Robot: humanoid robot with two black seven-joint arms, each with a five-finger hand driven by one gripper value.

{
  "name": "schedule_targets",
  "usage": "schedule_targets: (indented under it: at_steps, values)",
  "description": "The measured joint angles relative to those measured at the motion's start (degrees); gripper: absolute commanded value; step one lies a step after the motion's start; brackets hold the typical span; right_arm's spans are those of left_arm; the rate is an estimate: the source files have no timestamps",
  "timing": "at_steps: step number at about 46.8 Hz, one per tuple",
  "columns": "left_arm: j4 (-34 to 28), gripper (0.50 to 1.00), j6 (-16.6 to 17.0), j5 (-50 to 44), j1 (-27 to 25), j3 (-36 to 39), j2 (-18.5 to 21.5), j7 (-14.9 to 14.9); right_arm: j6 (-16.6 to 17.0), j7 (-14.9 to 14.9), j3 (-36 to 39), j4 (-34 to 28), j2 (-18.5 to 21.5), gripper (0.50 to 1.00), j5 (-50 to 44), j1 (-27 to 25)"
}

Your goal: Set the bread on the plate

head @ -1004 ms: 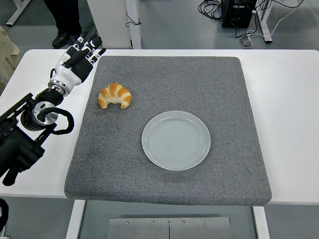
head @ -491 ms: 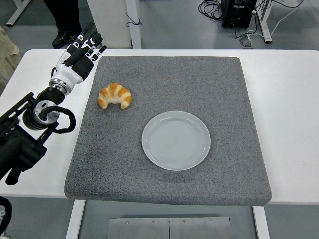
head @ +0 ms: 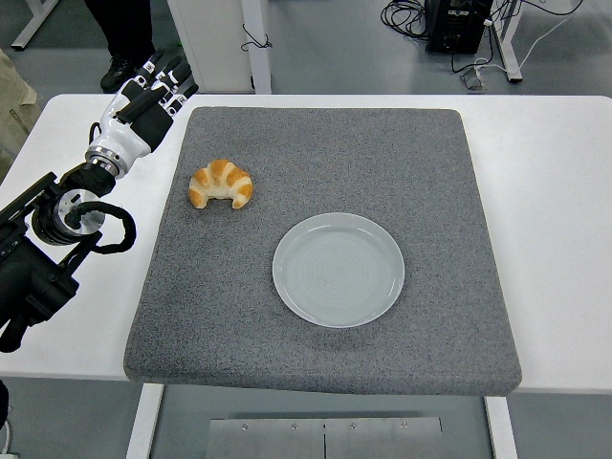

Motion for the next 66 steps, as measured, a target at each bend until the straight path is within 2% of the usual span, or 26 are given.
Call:
schedule_targets:
  at_steps: [8, 18, 32, 45, 58, 66]
  values:
    - [-5.28, 0.980, -0.09, 0.21, 0.58, 0.21, 2.46, 0.00, 0.00, 0.00, 0.00, 0.00, 0.00, 1.000, 0.00, -0.01]
    - [-8.55, 0.980, 0.00, 2.13, 1.18, 0.46, 4.64, -0.12, 0.02, 0.00, 0.00, 0.00, 0.00, 1.000, 0.00, 0.00]
    - [-14.28, 0.980, 1.64, 15.52, 2.02, 0.40, 8.69, -0.35, 0.02, 0.00, 0.02, 0.00, 0.00, 1.000, 0.00, 0.00]
    - [-19.44, 0.980, 8.94, 37.44, 1.31, 6.45, 12.84, 0.05, 0.01, 0.00, 0.00, 0.00, 0.00, 1.000, 0.00, 0.00]
    - [-21.76, 0.980, 10.12, 55.10, 1.60, 7.17, 15.11, 0.52, 0.00, 0.00, 0.01, 0.00, 0.00, 1.000, 0.00, 0.01]
    - [-21.78, 0.978, 10.15, 61.66, 0.81, 10.94, 16.81, 0.53, 0.00, 0.00, 0.01, 0.00, 0.00, 1.000, 0.00, -0.01]
